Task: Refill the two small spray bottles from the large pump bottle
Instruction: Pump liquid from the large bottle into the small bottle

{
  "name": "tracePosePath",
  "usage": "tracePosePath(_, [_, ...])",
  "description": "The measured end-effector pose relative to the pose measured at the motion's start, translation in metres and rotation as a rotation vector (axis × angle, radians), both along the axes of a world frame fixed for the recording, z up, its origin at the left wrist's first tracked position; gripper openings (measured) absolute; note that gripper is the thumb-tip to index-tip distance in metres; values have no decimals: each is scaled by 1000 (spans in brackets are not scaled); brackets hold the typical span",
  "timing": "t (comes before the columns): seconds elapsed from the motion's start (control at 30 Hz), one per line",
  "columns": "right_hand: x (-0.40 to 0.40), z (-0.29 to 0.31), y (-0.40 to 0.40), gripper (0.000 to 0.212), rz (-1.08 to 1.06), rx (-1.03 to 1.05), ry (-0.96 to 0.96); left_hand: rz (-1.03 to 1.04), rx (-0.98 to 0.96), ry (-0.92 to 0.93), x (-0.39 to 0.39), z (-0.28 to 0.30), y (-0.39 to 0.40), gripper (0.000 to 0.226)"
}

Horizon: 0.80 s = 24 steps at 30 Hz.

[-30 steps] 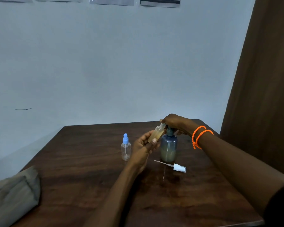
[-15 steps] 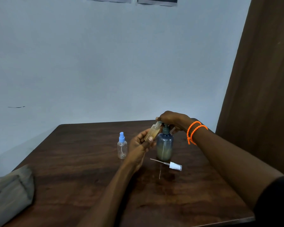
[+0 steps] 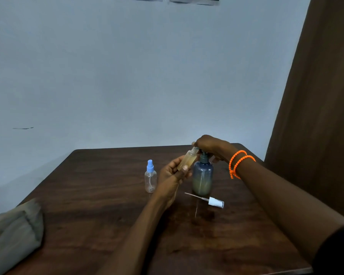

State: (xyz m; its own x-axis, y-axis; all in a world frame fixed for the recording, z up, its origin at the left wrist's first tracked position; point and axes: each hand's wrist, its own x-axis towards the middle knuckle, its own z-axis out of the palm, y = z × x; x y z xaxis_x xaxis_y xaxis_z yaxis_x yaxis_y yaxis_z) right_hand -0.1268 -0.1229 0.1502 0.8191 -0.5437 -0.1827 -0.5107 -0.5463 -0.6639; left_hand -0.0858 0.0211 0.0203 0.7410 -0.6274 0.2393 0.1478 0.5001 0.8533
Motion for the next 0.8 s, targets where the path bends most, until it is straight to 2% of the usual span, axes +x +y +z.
tracePosePath(0.37, [-3, 6, 2, 24, 7, -14, 15, -11, -14, 4, 0, -3, -1, 33])
tracePosePath(0.53, [-2, -11, 0, 23, -34, 80, -56, -4, 4, -11, 3, -3, -2, 33])
tracePosePath(0.8, [-6, 2, 6, 24, -3, -5, 20, -12, -19, 14, 1, -2, -1, 31])
